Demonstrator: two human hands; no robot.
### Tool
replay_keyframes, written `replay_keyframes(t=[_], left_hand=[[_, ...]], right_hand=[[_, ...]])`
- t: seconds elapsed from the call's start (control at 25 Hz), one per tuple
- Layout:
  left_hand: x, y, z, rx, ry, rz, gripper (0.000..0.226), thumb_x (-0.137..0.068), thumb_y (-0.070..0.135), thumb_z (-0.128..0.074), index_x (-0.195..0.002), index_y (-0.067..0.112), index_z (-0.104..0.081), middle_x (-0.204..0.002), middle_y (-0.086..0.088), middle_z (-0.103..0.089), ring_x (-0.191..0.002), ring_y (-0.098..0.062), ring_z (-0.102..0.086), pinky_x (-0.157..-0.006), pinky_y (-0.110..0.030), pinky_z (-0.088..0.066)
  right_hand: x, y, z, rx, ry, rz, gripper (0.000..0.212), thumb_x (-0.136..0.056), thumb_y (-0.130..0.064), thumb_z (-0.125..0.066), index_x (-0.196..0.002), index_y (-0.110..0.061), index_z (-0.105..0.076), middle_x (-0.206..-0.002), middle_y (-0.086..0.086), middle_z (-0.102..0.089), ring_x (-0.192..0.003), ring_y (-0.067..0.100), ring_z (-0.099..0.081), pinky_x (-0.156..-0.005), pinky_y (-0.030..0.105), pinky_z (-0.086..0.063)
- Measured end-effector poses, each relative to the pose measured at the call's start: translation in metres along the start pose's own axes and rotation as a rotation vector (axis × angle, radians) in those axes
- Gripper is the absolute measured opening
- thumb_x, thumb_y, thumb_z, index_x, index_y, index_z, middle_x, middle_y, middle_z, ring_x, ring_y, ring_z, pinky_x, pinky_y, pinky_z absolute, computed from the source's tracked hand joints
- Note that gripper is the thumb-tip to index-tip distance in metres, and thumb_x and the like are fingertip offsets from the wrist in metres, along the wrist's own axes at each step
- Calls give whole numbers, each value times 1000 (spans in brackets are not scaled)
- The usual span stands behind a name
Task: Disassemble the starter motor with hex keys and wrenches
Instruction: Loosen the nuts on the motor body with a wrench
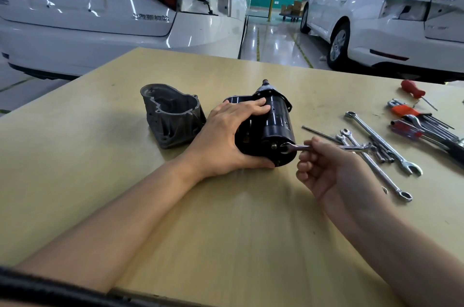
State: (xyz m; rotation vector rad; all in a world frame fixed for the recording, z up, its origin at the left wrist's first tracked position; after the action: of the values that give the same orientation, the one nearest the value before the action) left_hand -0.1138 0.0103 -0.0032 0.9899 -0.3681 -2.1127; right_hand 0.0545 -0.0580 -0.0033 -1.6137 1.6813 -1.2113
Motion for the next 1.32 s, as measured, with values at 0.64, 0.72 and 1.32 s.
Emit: replay_keyframes(t=[0.64, 0.72, 1.32], left_hand=[[1, 3, 1, 5, -6, 13, 88, -55, 40, -92, -132, 18, -56, -144, 4, -49, -135, -10, -42, -115, -47, -24], [0, 2, 0, 3, -19, 9, 87, -56, 42, -91, -131, 17, -56, -144, 4, -49, -134, -11, -43, -115, -48, -24], [1, 1, 0, 14, -46, 13, 84, -60, 48, -84, -132, 18, -56, -143, 4, -50, -132, -7, -43, -115, -46, -24]], right_hand=[[11, -17, -19, 654, -67, 689, 15, -90, -9, -64, -75, -11, -64, -58, 7, -64, -47, 12, -62, -50, 23, -50], [14, -22, -32, 848, -106, 851, 12, -87, -11, -68, -76, -12, -65, -55, -4, -61, -52, 9, -60, -53, 18, -48], [23, -12, -41, 932, -289, 1000, 8, -88, -11, -62, -80, -9, -64, -61, -10, -54, -54, 5, -47, -54, 13, -36]])
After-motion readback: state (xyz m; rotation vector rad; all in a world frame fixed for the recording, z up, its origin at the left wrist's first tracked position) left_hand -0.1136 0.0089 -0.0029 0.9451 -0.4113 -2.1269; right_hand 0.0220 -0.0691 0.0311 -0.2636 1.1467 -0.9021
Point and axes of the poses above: each hand's wrist, its own x-axis away from the middle knuckle, its own z-axis out of the back of the hand, y = z × x, the point moved 3 cm from there along -x, towards the middle knuckle
